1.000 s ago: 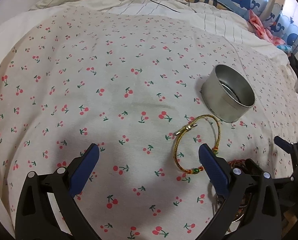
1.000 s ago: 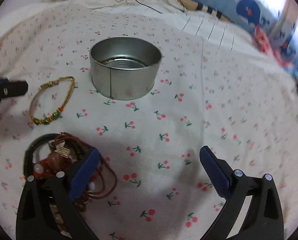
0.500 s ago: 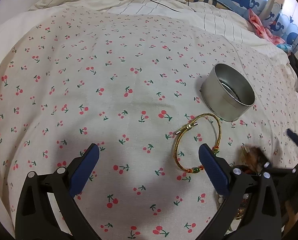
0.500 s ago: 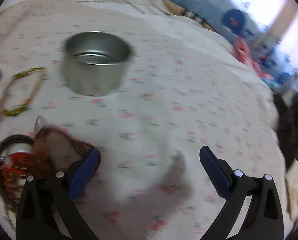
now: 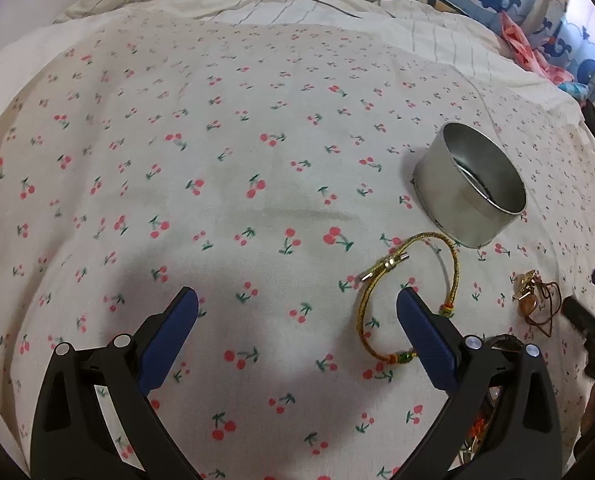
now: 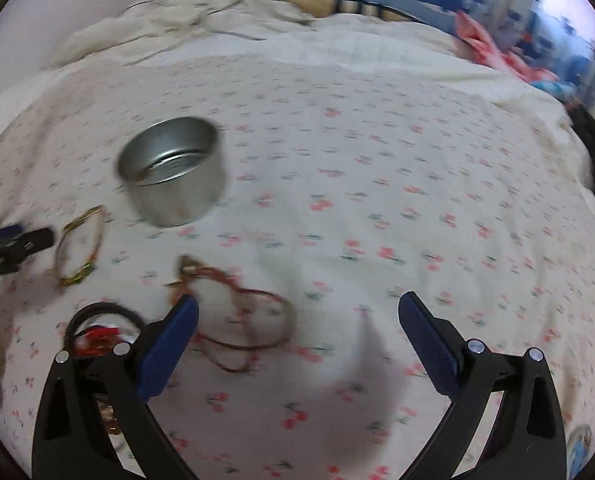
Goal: Organize jewelry
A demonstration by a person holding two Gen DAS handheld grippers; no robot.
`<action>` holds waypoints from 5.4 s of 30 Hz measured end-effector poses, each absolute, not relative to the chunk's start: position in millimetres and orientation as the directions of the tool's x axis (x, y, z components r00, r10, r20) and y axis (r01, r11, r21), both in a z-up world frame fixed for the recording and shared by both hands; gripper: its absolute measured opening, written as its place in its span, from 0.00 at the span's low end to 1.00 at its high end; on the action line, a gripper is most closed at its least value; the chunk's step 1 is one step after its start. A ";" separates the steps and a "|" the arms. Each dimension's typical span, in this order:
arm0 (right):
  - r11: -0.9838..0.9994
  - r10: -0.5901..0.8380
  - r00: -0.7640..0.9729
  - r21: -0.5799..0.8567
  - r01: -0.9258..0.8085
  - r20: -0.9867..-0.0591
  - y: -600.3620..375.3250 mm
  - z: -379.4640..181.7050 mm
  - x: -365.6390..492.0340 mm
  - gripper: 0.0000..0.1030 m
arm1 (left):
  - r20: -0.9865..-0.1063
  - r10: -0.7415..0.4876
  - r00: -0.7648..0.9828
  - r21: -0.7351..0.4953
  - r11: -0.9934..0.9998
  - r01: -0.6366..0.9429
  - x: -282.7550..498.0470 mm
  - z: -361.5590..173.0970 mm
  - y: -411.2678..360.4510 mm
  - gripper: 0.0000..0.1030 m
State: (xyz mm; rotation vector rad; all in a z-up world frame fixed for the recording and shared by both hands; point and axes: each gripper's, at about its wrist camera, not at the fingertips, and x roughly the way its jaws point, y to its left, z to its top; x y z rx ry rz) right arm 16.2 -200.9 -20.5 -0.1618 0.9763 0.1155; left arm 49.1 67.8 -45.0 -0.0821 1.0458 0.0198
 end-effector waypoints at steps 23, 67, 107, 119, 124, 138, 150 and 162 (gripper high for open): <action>0.983 0.092 0.473 0.004 -0.184 -0.876 -195.8 -50.5 34.3 0.12 | -0.866 -0.088 0.492 0.019 0.978 0.209 45.8 -59.9 15.4 0.03; 0.893 0.445 0.684 0.336 -0.298 -0.578 -187.7 44.6 42.1 0.05 | -0.741 -0.197 0.642 -0.103 0.978 0.180 89.9 43.1 30.6 0.85; 0.942 -0.078 0.543 -0.240 -0.234 -0.836 -165.1 -43.6 -12.8 0.66 | -0.843 -0.095 0.529 0.014 0.980 0.198 44.0 -18.1 34.1 0.89; 0.934 -0.120 0.539 -0.278 -0.222 -0.834 -172.1 -49.4 -5.0 0.63 | -0.849 -0.093 0.521 0.028 0.975 0.220 42.6 -19.2 29.7 0.90; 0.957 -0.181 0.540 -0.274 -0.096 -0.822 -197.7 -43.4 4.4 0.20 | -0.850 -0.079 0.520 0.066 0.965 0.255 39.1 -21.7 21.5 0.90; 0.989 -0.108 0.496 -0.146 -0.038 -0.861 -221.2 -44.5 20.3 0.47 | -0.887 -0.377 0.268 -0.270 0.893 0.360 25.7 -44.2 27.7 0.90; 0.988 -0.114 0.489 -0.152 -0.038 -0.865 -217.1 -48.1 16.8 0.57 | -0.902 -0.129 0.411 0.034 0.930 0.365 -10.1 -59.3 7.4 0.90; 0.989 -0.110 0.485 -0.145 -0.034 -0.867 -218.9 -49.9 17.0 0.66 | -0.900 -0.201 0.386 -0.061 0.937 0.344 -12.3 -61.7 15.5 0.90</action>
